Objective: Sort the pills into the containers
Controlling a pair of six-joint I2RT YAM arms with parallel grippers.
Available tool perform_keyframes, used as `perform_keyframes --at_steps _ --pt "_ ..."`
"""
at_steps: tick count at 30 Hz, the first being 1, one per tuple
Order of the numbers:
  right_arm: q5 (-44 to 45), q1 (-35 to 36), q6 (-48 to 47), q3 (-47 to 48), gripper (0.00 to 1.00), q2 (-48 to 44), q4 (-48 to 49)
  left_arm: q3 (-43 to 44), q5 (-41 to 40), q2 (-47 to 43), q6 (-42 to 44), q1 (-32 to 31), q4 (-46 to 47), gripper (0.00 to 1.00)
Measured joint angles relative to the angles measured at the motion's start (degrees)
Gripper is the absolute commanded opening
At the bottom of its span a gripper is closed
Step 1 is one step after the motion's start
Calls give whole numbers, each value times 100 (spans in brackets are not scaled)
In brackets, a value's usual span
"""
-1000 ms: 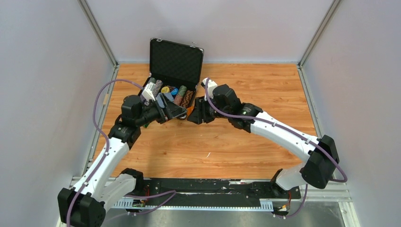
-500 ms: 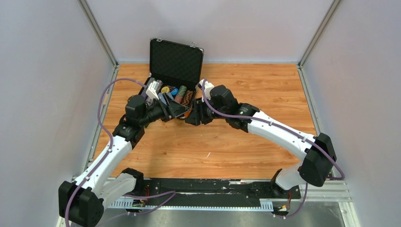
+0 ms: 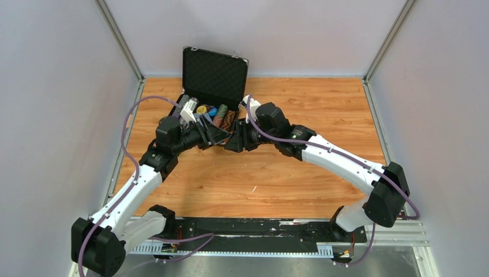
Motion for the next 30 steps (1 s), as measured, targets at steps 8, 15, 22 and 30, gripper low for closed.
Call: perform_keyframes --at_steps 8,15,22,30 --pt "2 -2 136 44 26 151 -114 15 -31 101 46 -61 -271 26" --pt "-240 -129 146 146 27 177 -201 326 7 236 136 -61 -643 0" --pt "-905 -396 107 203 35 177 -210 433 50 249 133 -61 -688 0" --pt "-570 -385 212 122 62 131 -190 479 -44 282 160 -68 -774 0"
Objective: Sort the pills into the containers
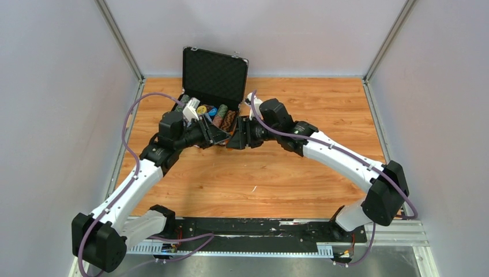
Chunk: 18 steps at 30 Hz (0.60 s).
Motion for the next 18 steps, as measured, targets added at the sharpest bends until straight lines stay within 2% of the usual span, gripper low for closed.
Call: perform_keyframes --at_steps 4,7,18 --pt "330 -42 81 -140 75 -138 -31 17 -37 28 63 9 -118 0" --pt "546 -61 98 -225 74 -238 -44 28 -66 31 105 9 -166 0" --pt "1106 -339 308 -592 45 -505 -190 166 -50 61 201 4 -304 0"
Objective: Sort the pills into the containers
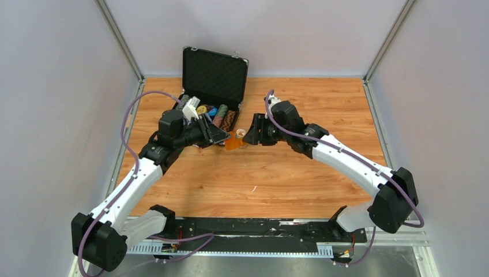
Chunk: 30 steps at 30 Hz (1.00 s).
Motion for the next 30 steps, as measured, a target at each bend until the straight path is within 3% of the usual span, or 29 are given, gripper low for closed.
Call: perform_keyframes --at_steps 2,9,13,23,30 --pt "11 -46 0 -37 45 -7 -22 13 13 0 7 0 -4 0" --pt "-225 -166 24 -66 74 -35 -52 17 61 0 9 -2 -2 0" --pt "-699 -348 39 -153 78 -188 96 22 83 0 13 -2 31 0" --pt "-2221 -645 17 -372 58 -415 787 24 273 2 111 -2 216 0" --pt "-2911 -743 -52 -372 38 -404 868 61 656 22 170 -2 446 0"
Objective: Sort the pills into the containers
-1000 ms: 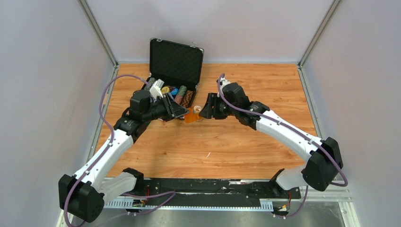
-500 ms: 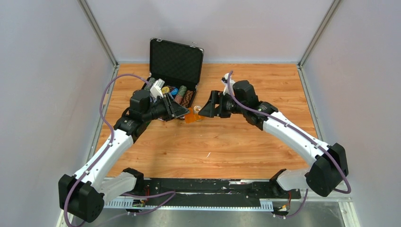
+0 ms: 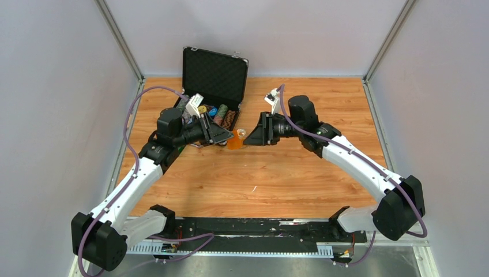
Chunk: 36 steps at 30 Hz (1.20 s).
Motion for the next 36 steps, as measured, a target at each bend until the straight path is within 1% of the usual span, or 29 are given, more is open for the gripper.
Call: perform_keyframes --at_steps 2,5,6,7,8,9,11,12,13,15,21,25,29,32,36 --pt "-179 -4 -28 0 32 2 0 4 85 2 11 0 55 0" --pt "-354 -7 -87 0 10 2 7 26 177 24 13 0 149 0" --pt "-376 -7 -101 0 5 2 9 28 210 37 11 0 186 0" --pt "-387 -7 -111 0 2 2 15 35 247 52 9 0 208 0" --pt "-380 -7 -133 0 0 2 -4 42 282 63 4 0 221 3" --pt "-369 -15 -125 0 0 4 -7 48 302 72 -2 2 238 9" --pt "-363 -28 -118 0 0 9 -7 50 302 85 -2 4 278 58" --pt "-356 -33 -118 0 0 9 -7 50 302 90 -2 4 282 68" --pt "-337 -33 -118 0 0 9 -4 50 291 94 2 4 291 86" --pt "-271 -39 -118 0 0 9 -7 59 254 92 92 2 271 98" --pt "-17 -295 -138 -212 0 -166 -103 92 -350 -57 358 0 -109 100" --pt "428 -636 -264 -496 0 -472 -522 282 -800 -170 693 0 -472 100" --pt "737 -973 -487 -791 0 -605 -811 505 -1073 -149 1038 0 -728 100" --pt "796 -1158 -702 -992 0 -518 -946 654 -1191 -55 1285 0 -885 100" --pt "785 -1307 -1069 -1093 0 55 -1058 798 -1318 186 1587 0 -1058 100"
